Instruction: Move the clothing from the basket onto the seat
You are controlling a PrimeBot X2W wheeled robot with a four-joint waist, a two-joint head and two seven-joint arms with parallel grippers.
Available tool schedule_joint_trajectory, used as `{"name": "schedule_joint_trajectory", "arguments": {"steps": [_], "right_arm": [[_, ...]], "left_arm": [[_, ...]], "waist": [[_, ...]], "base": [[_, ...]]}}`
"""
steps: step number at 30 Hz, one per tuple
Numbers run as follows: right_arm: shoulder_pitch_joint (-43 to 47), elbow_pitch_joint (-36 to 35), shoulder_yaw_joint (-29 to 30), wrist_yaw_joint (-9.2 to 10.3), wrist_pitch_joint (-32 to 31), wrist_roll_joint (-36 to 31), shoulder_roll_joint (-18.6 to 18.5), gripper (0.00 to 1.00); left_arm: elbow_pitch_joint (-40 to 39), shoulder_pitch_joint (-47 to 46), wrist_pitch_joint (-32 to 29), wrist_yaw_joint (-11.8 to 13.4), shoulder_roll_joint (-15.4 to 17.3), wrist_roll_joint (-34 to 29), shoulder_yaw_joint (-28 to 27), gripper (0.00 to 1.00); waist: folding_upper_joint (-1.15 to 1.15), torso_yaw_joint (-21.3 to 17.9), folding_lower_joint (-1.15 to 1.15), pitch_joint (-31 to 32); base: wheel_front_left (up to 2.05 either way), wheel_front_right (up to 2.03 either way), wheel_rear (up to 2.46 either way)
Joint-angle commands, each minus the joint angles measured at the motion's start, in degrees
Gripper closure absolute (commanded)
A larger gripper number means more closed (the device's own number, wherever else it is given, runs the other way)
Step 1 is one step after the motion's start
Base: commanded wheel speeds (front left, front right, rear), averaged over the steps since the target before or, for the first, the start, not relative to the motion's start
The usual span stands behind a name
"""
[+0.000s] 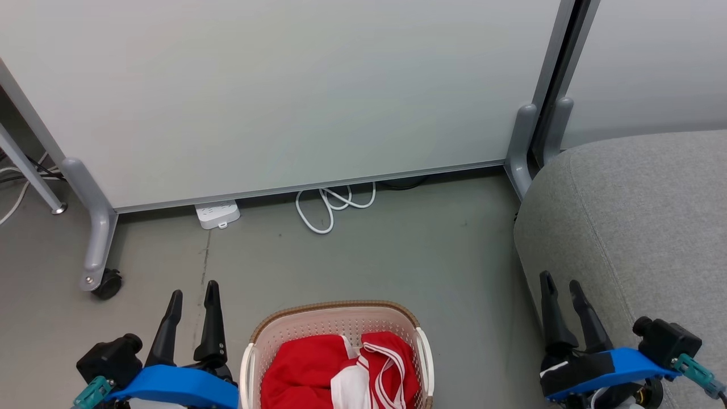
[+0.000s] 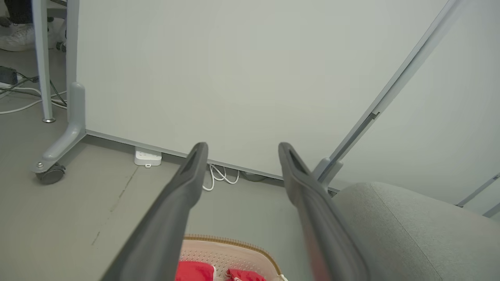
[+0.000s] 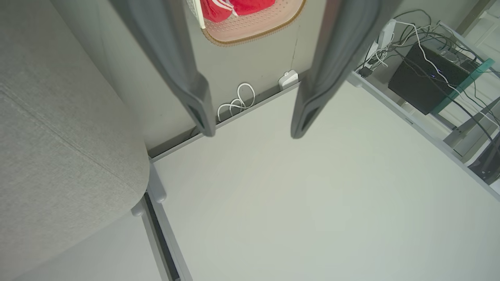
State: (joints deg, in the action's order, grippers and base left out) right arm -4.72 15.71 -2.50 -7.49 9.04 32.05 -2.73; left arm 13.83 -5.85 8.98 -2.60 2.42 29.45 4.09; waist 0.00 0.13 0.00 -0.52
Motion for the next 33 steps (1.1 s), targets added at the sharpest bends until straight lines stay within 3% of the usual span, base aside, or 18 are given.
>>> {"name": "schedule_joint_trajectory", "arguments": {"steps": [1, 33], "right_arm": [[-1.4, -0.2, -0.3, 0.0, 0.5, -1.8, -0.2, 0.0], [-1.6, 1.7, -1.5, 0.0, 4.4, -17.4, -0.2, 0.0]], "left_arm": [[-0.2, -1.2, 0.6, 0.4, 0.4, -1.6, 0.2, 0.0], [0.8, -1.4, 4.5, 1.0, 0.6, -15.5, 1.8, 0.0]], "waist": [[0.0, 0.0, 0.0, 0.0], [0.0, 0.2, 0.0, -0.1]], "base": [[0.0, 0.0, 0.0], [0.0, 0.0, 0.0]]}}
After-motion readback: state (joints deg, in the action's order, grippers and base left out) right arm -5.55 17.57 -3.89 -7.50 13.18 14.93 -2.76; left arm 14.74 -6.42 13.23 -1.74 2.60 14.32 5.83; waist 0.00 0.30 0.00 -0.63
